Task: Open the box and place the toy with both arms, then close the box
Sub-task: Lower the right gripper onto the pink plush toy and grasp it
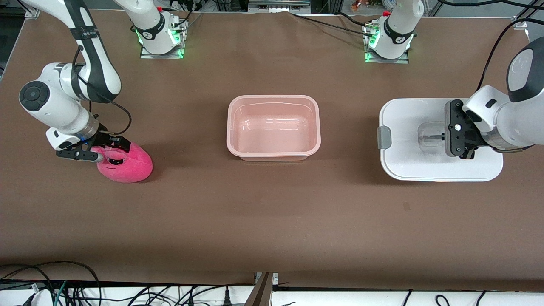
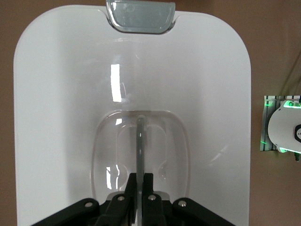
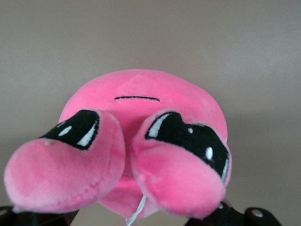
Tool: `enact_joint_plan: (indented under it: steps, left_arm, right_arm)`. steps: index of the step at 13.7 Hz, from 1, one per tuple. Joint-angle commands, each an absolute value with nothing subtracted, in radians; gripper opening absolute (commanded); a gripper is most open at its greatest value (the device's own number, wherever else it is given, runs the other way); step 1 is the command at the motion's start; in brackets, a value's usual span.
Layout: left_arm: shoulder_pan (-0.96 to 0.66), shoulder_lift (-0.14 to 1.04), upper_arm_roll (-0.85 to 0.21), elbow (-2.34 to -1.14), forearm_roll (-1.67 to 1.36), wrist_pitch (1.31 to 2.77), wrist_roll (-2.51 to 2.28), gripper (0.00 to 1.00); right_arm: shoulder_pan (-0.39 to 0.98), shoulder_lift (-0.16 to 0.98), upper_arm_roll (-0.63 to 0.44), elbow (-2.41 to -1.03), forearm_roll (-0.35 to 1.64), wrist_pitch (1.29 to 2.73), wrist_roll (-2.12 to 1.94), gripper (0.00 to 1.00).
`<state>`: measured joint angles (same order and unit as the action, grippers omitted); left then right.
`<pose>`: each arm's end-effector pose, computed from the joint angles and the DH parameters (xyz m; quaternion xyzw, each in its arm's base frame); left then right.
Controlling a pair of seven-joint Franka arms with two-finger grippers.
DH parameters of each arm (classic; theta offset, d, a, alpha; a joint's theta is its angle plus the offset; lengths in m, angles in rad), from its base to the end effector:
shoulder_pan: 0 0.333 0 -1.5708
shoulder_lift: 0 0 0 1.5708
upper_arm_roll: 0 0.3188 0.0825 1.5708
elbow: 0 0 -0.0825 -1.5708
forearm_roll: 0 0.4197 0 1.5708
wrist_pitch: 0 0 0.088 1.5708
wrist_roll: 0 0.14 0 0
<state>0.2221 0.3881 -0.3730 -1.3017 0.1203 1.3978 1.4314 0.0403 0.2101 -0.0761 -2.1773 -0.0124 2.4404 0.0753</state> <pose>0.6638 -0.0440 0.4828 0.7008 -0.7007 -0.1005 0.0875 0.5896 -0.0218 0.2434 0.9983 -0.0498 0.0270 0.0115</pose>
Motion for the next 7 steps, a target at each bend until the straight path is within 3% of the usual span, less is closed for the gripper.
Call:
enact_joint_plan:
  steps: [1, 6, 7]
  left_arm:
    - [0.227, 0.382, -0.379, -1.295, 0.129, 1.384, 1.457, 0.0]
    - [0.227, 0.382, -0.377, -1.295, 0.129, 1.384, 1.457, 0.0]
    - [0.227, 0.382, -0.379, -1.295, 0.129, 1.384, 1.457, 0.0]
  right_arm:
    - [0.032, 0.209, -0.072, -2.183, -0.029, 2.462, 0.086, 0.59]
    - [0.029, 0.209, -0.072, -2.181, -0.031, 2.474, 0.075, 0.0]
    - [0.029, 0.209, -0.072, -2.181, -0.031, 2.474, 0.075, 0.0]
